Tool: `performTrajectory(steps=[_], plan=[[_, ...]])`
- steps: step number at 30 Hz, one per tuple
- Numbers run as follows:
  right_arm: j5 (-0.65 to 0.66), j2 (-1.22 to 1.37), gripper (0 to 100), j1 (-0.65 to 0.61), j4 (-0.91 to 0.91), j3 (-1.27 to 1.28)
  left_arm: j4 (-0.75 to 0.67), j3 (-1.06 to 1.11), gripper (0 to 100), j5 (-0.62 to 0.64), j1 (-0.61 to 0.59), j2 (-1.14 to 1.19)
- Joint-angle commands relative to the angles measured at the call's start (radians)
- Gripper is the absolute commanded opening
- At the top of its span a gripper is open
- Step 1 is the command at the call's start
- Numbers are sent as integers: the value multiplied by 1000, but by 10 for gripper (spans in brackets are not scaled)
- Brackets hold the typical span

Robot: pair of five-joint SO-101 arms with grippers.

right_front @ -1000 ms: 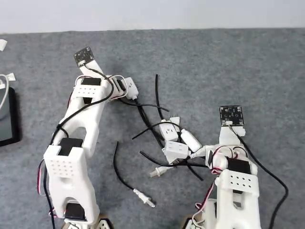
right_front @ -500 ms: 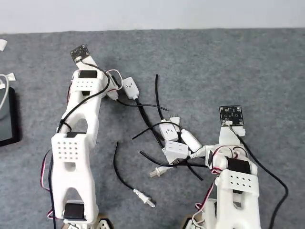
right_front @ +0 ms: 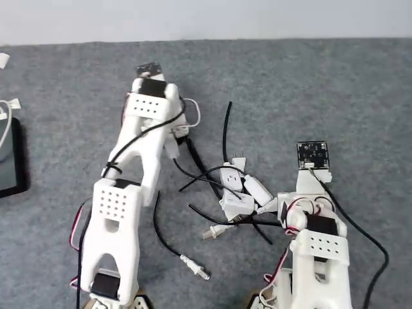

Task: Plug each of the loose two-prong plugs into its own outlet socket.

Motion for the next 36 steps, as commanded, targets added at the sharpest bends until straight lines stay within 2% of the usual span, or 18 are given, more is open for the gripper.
performTrajectory(steps=[1, 5, 9, 12, 17, 23, 25, 28, 33, 36], plan=[[9, 4, 12, -4, -21, -11, 34, -85, 12, -109, 26, -29], [9, 4, 12, -4, -22, -11, 37, -79, 12, -272, 14, -103], [9, 4, 12, -2, -22, -11, 37, 65, 13, -540, 9, -190], [9, 4, 12, -2, -22, -11, 37, 159, 13, -608, -21, -279], [9, 4, 12, -2, -22, -11, 34, 271, 13, -591, -48, -474], [9, 4, 12, 1, -22, -11, 28, 570, 13, -341, -23, -657], [9, 4, 12, 1, -22, -11, -17, 716, 13, -282, -6, -694], [9, 4, 12, 1, -22, -9, -172, 949, 13, -222, 29, -730], [9, 4, 12, 2, -21, -9, -569, 1313, 12, -101, 52, -819], [9, 4, 12, 2, -19, -9, -730, 1446, 13, -112, 44, -921]])
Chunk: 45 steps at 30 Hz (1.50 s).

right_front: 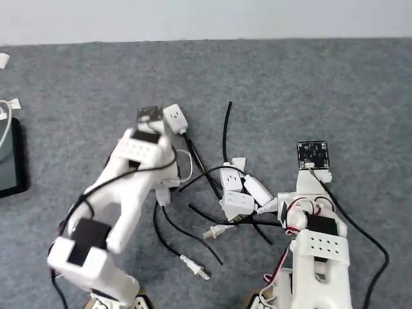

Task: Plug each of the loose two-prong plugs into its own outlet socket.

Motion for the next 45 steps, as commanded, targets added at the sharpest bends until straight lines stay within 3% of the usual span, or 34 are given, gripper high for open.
performTrajectory(steps=[1, 4, 10, 13, 21, 24, 28, 31, 34, 40, 45], plan=[[9, 4, 12, 1, -19, -9, -275, 185, 15, 8, 2, -189], [9, 4, 12, 1, -18, -9, -305, 240, 39, -14, 2, -258], [9, 4, 12, 1, -16, -9, -299, 278, 274, -12, -14, -276], [11, 4, 12, 1, -16, -9, -295, 298, 317, -15, -40, -284], [43, 1, 12, -5, -22, 0, -81, 229, 310, -78, -81, -416], [51, 2, 12, -5, -22, 0, -46, 234, 218, -83, -46, -568], [51, 2, 12, -5, -22, 0, -83, 305, 2, -155, 104, -715], [51, 2, 12, -5, -22, 0, -166, 367, 23, -164, 201, -726], [52, 2, 12, -5, -22, 0, -265, 412, 12, -87, 226, -723], [57, -1, 12, -5, -22, 0, -379, 367, 12, -14, 226, -453], [57, -4, 12, -5, -21, 0, -367, 242, 12, -12, 169, -160]])
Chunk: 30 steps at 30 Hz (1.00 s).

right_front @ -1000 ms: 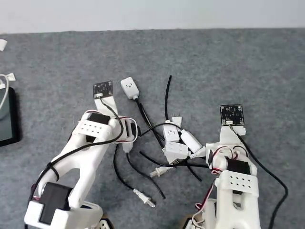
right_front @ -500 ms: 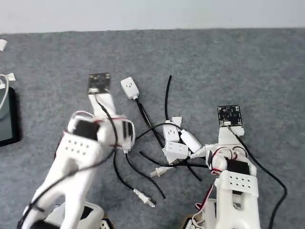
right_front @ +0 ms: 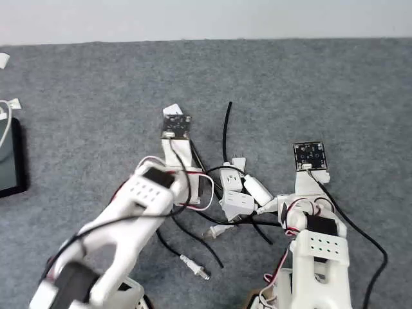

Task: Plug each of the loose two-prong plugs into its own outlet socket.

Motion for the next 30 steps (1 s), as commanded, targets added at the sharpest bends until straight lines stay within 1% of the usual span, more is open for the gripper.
performTrajectory(steps=[1, 4, 7, 14, 18, 22, 28, 30], plan=[[11, -4, 12, -7, -21, -11, 3, -148, 12, 11, -69, 213], [12, -4, 12, -5, -21, -11, 60, -191, 12, 11, -112, 224], [12, -4, 12, -5, -21, -11, 92, -183, 12, 11, -133, 183], [12, -4, 12, -5, -21, -11, 83, -84, 12, 6, -227, 72], [12, -2, 12, -7, -21, -11, 23, -16, 13, 0, -269, 72], [12, -1, 12, -7, -21, -11, 17, 12, 13, -58, -272, 63], [12, -1, 12, -5, -19, -11, 17, 12, 13, -64, -273, 58], [12, 1, 12, -7, -21, -11, 17, 12, 13, -66, -273, 15]])
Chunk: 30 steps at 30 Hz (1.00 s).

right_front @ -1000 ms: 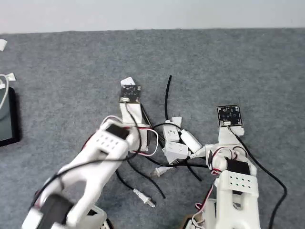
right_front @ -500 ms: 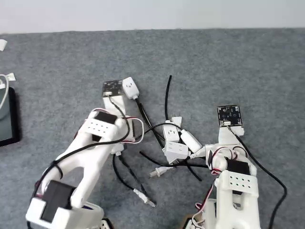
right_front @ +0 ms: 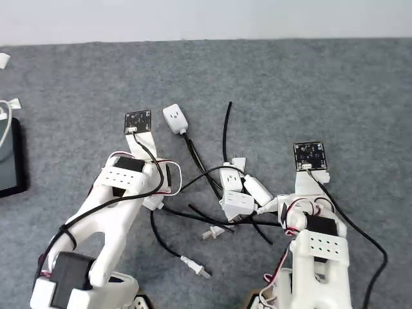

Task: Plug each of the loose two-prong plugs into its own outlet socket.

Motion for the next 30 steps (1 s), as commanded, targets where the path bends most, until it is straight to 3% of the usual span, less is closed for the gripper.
performTrajectory(steps=[1, 5, 14, 17, 24, 30], plan=[[12, 1, 12, -7, -21, -11, 0, 10, 13, -15, -14, -95], [12, 1, 12, -7, -21, -11, 78, 38, 16, -46, -9, -299], [12, 2, 12, -8, -21, -11, 89, 222, 16, 0, -12, -649], [12, 2, 12, -8, -21, -11, 86, 229, 57, 98, -14, -631], [12, 2, 12, -8, -22, -11, 149, 137, 367, 433, -5, -425], [12, 4, 12, -8, -36, -11, 46, 127, 383, 496, -26, -206]])
